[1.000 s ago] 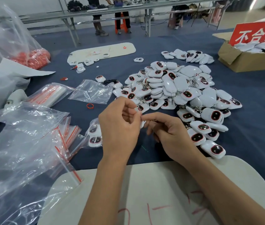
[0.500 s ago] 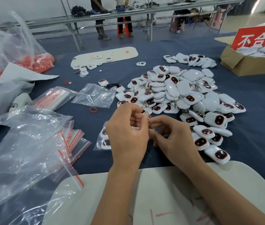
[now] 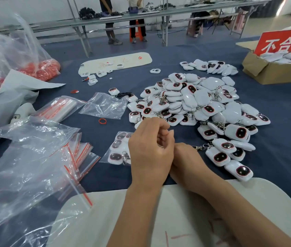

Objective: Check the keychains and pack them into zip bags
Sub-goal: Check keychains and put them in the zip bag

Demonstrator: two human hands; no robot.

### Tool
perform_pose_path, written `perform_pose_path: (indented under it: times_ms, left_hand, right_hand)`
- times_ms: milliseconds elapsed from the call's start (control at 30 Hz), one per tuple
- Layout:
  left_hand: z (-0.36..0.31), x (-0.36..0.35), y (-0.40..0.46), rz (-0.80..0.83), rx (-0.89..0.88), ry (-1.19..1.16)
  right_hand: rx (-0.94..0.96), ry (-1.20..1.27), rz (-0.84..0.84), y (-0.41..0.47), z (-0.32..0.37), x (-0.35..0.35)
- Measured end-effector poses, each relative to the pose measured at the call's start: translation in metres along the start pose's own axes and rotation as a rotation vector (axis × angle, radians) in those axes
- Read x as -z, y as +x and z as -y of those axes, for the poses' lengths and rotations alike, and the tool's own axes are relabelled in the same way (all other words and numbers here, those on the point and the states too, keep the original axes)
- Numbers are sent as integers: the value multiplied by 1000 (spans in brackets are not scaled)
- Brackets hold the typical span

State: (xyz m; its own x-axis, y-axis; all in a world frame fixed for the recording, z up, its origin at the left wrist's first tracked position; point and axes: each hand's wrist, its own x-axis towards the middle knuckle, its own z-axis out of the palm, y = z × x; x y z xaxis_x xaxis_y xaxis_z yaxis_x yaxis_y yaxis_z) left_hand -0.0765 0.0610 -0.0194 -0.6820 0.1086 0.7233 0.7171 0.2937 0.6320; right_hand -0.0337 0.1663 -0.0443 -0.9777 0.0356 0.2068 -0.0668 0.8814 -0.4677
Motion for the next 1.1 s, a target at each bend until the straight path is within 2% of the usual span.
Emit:
perform_pose_path:
  times_ms: [67, 133, 167, 267, 333, 400, 500, 600, 667, 733, 833, 933, 1000, 1100]
  left_hand:
    - [1, -1, 0, 2, 61, -47]
    - [3, -3, 0, -5, 143, -103]
    - [4, -4, -1, 6, 167, -102]
    - [6, -7, -5, 118, 195, -49]
    - [5, -11, -8, 185, 168, -49]
    - [1, -18, -11, 250, 142, -75]
    - [0, -25, -17, 367, 207, -75]
    - [7, -27, -19, 421, 264, -10]
    - [11, -26, -16, 431, 281, 46]
    - [13, -25, -13, 435, 282, 114]
    - [17, -17, -9, 443, 273, 188]
    - [21, -10, -8, 437, 303, 255]
    - [21, -7, -8, 420, 333, 291]
    - [21, -7, -8, 396, 302, 256]
  right_hand:
    - [70, 207, -47, -2, 0, 5]
    - [44, 435, -210, -5, 2, 11]
    - [-8, 458, -321, -5, 1, 11]
    - [-192, 252, -645, -6, -3, 10]
    - [-281, 73, -747, -6, -7, 12]
    - [-383, -140, -682, -5, -12, 14]
    - [-547, -384, -392, -4, -11, 17]
    - [-481, -397, -283, -5, -12, 18]
    - [-349, -276, -290, -5, -10, 15]
    - [-331, -140, -350, -4, -6, 12]
    - [-440, -277, -458, -4, -6, 12]
    - [-536, -362, -386, -5, -13, 15]
    - [-520, -357, -357, -6, -16, 14]
    - [-400, -227, -451, -6, -16, 13]
